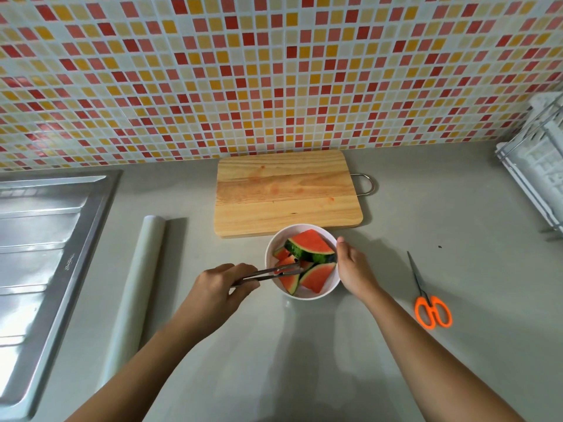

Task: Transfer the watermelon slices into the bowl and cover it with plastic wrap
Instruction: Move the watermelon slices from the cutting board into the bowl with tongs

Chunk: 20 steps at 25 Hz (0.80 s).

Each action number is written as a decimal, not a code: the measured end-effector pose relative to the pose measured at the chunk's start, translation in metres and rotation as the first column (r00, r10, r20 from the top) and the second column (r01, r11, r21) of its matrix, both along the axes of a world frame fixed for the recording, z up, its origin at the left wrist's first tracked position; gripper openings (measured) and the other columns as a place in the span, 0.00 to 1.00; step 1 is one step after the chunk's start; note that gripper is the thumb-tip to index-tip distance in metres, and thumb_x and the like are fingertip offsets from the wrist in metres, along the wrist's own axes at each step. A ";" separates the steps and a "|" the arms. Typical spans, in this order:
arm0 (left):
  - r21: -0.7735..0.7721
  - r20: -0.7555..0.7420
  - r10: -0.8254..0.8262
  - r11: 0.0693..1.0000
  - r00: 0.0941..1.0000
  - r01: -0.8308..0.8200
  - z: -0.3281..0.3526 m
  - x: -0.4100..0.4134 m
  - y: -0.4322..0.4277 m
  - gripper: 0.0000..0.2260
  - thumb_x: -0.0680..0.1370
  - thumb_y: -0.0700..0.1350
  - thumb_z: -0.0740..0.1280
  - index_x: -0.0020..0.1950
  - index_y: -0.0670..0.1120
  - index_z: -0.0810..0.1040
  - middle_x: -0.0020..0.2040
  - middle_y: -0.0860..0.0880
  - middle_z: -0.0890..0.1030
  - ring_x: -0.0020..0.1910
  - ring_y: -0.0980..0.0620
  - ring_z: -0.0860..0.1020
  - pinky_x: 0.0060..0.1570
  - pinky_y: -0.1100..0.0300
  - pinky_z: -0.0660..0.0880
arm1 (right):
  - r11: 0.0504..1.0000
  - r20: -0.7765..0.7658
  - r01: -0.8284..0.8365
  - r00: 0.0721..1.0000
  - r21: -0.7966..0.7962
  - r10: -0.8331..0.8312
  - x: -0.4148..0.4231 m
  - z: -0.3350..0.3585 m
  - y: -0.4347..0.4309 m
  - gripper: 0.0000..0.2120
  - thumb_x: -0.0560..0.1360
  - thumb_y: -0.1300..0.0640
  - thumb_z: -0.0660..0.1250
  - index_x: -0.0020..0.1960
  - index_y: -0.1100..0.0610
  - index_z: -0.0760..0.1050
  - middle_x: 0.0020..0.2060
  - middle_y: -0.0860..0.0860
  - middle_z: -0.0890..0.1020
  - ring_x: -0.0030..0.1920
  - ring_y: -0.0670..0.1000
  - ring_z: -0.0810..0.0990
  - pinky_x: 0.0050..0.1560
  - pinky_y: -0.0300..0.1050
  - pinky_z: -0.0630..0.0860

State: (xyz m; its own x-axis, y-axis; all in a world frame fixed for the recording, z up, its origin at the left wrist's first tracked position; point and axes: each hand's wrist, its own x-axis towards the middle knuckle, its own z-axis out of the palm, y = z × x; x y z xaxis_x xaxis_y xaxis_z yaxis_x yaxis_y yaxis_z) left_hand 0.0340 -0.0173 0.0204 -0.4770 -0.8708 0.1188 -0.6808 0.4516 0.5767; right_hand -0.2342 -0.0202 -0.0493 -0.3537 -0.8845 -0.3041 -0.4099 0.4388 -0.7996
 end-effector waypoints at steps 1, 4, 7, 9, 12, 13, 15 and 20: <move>-0.018 0.004 0.010 1.000 1.000 -0.010 -0.001 -0.001 -0.001 0.07 0.74 0.45 0.70 0.52 0.47 0.81 0.38 0.52 0.81 0.34 0.53 0.77 0.36 0.66 0.70 | 1.000 -0.004 -0.001 1.000 -0.004 0.001 0.000 0.000 0.000 0.24 0.80 0.45 0.47 0.32 0.57 0.65 0.29 0.54 0.74 0.34 0.53 0.75 0.36 0.44 0.68; -0.036 0.013 0.014 0.999 1.000 -0.013 -0.002 -0.007 -0.003 0.07 0.74 0.44 0.70 0.52 0.47 0.81 0.37 0.51 0.81 0.34 0.51 0.78 0.35 0.59 0.73 | 1.000 -0.006 0.003 1.000 -0.007 -0.003 0.000 -0.001 0.000 0.24 0.80 0.45 0.47 0.33 0.57 0.67 0.30 0.55 0.76 0.35 0.52 0.76 0.36 0.42 0.69; -0.081 0.016 0.071 0.994 0.997 -0.069 -0.003 -0.008 -0.005 0.07 0.74 0.44 0.71 0.52 0.46 0.82 0.36 0.49 0.81 0.33 0.48 0.78 0.34 0.58 0.73 | 1.000 -0.008 0.003 1.000 -0.008 -0.003 0.000 -0.002 0.001 0.24 0.80 0.45 0.46 0.33 0.58 0.67 0.30 0.55 0.76 0.35 0.53 0.76 0.35 0.41 0.69; -0.109 0.011 0.077 0.991 0.997 -0.076 -0.002 -0.006 -0.005 0.07 0.73 0.43 0.72 0.51 0.46 0.82 0.35 0.49 0.80 0.32 0.48 0.79 0.33 0.58 0.74 | 1.000 -0.005 0.007 1.000 -0.006 -0.007 0.000 -0.002 0.001 0.24 0.79 0.44 0.46 0.34 0.58 0.67 0.30 0.54 0.76 0.34 0.52 0.76 0.35 0.42 0.69; -0.072 0.021 -0.004 0.997 1.000 0.005 -0.002 -0.011 0.000 0.08 0.74 0.44 0.71 0.52 0.47 0.82 0.37 0.49 0.81 0.34 0.49 0.79 0.35 0.56 0.76 | 1.000 0.007 0.005 1.000 0.004 -0.005 0.000 -0.002 0.001 0.24 0.79 0.44 0.46 0.33 0.56 0.68 0.30 0.53 0.76 0.34 0.51 0.76 0.34 0.43 0.69; -0.066 0.021 0.001 0.998 1.000 0.001 -0.002 -0.012 0.000 0.08 0.74 0.44 0.70 0.52 0.47 0.82 0.37 0.49 0.81 0.34 0.48 0.79 0.35 0.55 0.76 | 1.000 0.009 0.005 1.000 0.005 -0.005 0.000 -0.002 0.001 0.24 0.79 0.44 0.46 0.33 0.56 0.69 0.30 0.53 0.76 0.34 0.51 0.76 0.34 0.43 0.69; -0.080 0.014 0.071 0.994 0.997 -0.070 -0.002 -0.012 -0.003 0.07 0.74 0.44 0.71 0.52 0.46 0.82 0.37 0.48 0.81 0.35 0.47 0.79 0.36 0.54 0.76 | 1.000 0.002 0.001 1.000 0.004 -0.001 0.000 -0.002 0.000 0.25 0.79 0.44 0.46 0.35 0.58 0.69 0.31 0.54 0.77 0.35 0.52 0.77 0.35 0.43 0.69; -0.107 0.001 0.103 0.989 0.995 -0.102 -0.001 -0.008 -0.003 0.07 0.73 0.44 0.72 0.51 0.47 0.82 0.36 0.50 0.81 0.34 0.48 0.79 0.35 0.58 0.74 | 1.000 -0.012 0.001 1.000 -0.001 -0.001 0.000 -0.001 0.001 0.24 0.80 0.44 0.46 0.33 0.55 0.69 0.30 0.52 0.77 0.34 0.49 0.77 0.33 0.41 0.68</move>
